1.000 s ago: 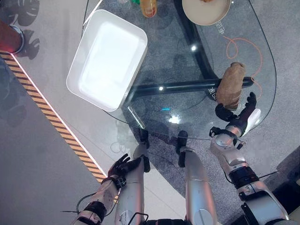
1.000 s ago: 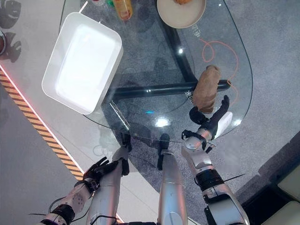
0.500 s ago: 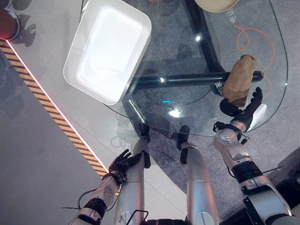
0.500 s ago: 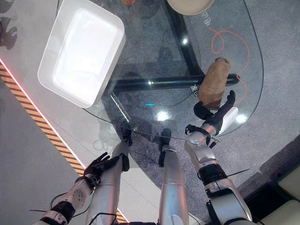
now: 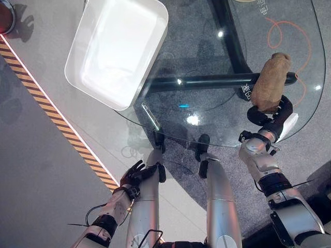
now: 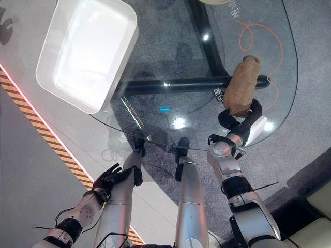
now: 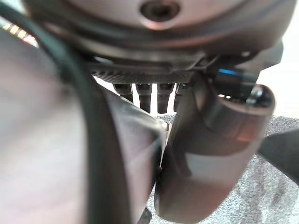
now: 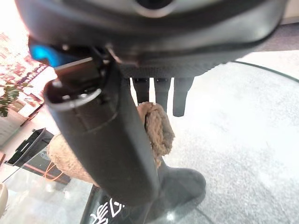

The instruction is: Wipe the table with a cloth and put it in the basket.

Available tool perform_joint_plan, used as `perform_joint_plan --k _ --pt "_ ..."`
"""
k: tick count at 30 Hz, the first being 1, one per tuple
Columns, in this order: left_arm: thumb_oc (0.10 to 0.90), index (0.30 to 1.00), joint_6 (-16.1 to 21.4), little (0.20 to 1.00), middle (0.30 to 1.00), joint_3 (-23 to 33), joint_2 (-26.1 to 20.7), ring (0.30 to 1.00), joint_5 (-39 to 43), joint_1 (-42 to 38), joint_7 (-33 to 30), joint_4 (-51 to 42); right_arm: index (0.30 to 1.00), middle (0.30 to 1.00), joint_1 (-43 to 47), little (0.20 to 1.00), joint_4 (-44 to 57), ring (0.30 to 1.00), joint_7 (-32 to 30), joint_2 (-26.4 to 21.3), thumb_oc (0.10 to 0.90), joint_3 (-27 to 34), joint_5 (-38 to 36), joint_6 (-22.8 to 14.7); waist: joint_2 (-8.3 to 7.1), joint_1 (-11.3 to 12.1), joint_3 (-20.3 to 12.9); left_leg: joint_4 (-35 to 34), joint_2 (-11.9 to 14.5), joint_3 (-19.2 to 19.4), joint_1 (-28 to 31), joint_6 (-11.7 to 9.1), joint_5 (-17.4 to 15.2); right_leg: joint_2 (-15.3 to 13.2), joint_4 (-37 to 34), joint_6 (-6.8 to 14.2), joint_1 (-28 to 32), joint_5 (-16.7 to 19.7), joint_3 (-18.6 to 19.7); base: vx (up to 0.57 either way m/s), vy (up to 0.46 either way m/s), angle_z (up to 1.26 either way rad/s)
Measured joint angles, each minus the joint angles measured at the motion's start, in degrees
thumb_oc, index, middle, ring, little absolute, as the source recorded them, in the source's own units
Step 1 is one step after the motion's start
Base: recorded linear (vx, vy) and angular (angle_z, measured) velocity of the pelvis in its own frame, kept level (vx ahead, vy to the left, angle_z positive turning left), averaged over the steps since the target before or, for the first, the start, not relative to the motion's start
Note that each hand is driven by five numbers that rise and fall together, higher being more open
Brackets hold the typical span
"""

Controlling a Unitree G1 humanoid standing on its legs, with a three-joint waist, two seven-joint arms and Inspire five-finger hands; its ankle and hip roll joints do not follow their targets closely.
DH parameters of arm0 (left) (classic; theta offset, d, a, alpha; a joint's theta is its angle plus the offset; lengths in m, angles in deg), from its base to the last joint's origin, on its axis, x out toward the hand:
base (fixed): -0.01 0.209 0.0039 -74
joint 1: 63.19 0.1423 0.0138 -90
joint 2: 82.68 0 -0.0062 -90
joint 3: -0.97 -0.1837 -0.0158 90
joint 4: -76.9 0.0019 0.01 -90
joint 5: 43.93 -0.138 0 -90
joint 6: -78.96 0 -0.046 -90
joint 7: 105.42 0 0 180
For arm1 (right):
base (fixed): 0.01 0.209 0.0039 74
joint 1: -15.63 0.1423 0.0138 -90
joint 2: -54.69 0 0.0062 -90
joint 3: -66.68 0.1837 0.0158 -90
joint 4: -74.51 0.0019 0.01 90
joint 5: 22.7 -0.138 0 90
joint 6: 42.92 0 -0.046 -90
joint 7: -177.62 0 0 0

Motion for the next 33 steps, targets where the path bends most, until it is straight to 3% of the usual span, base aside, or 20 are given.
perform_joint_plan --k 4,12,13,14,23,33 --pt "0.8 0.9 0.0 0.9 0.9 0.0 0.0 0.9 0.0 -0.2 0.0 -0.1 0.742 0.742 0.4 0.716 -0.5 0.742 -0.4 -0.1 0.616 0.0 -0.1 0.0 0.0 0.1 0.0 0.0 0.0 -0.4 -0.4 -0.1 0.1 0.0 0.0 0.0 -0.2 0.0 -0.3 0.0 -0.001 0.02" --pt "0.8 0.9 0.0 0.9 0.9 -0.3 -0.2 0.9 0.3 -0.8 0.0 -0.1 0.716 0.716 3.1 0.686 -4.6 0.716 -1.2 -2.1 0.586 0.0 -0.7 0.0 0.03 0.6 0.0 -0.2 0.0 -0.8 -1.2 -0.5 0.4 0.0 0.1 -0.2 -1.0 0.1 -0.6 0.0 0.0 0.0" --pt "0.8 0.9 -0.1 0.9 0.9 -0.3 -0.2 0.9 0.8 -0.9 0.0 -0.1 0.58 0.58 3.5 0.527 -5.4 0.58 -1.2 -2.3 0.427 0.0 -0.8 0.0 0.03 0.7 0.0 -0.1 0.0 -0.8 -1.2 -0.5 0.4 0.0 0.2 -0.2 -1.0 0.1 -0.6 0.0 0.0 0.0" --pt "0.8 0.9 -0.1 0.9 0.9 -0.3 -0.2 0.9 1.1 -0.9 0.0 0.0 0.3 0.3 3.8 0.2 -5.9 0.3 -1.2 -2.4 0.1 0.1 -0.9 0.0 0.03 0.8 0.0 -0.2 0.0 -0.8 -1.3 -0.5 0.4 0.0 0.2 -0.2 -1.0 0.1 -0.6 0.0 0.0 0.0" --pt "0.8 0.9 -0.2 0.9 0.9 -0.4 -0.2 0.9 1.1 -1.7 0.1 -0.1 0.3 0.3 5.2 0.2 -7.4 0.3 -0.6 -5.6 0.1 0.8 -2.5 0.6 0.36 1.6 0.2 -0.1 0.0 -1.4 -2.5 -0.7 0.8 -0.1 0.8 -0.4 -2.3 0.0 -1.1 0.0 0.006 0.01" --pt "0.8 0.9 0.0 0.9 0.9 -0.6 -0.2 0.9 1.2 -1.7 0.1 -0.4 0.3 0.3 5.6 0.2 -6.0 0.3 -0.4 -5.7 0.1 0.6 -2.2 2.0 0.43 1.6 0.2 0.0 0.0 -1.5 -2.8 -0.7 0.8 -0.1 0.9 -0.6 -2.5 -0.1 -1.2 0.0 0.021 0.0"
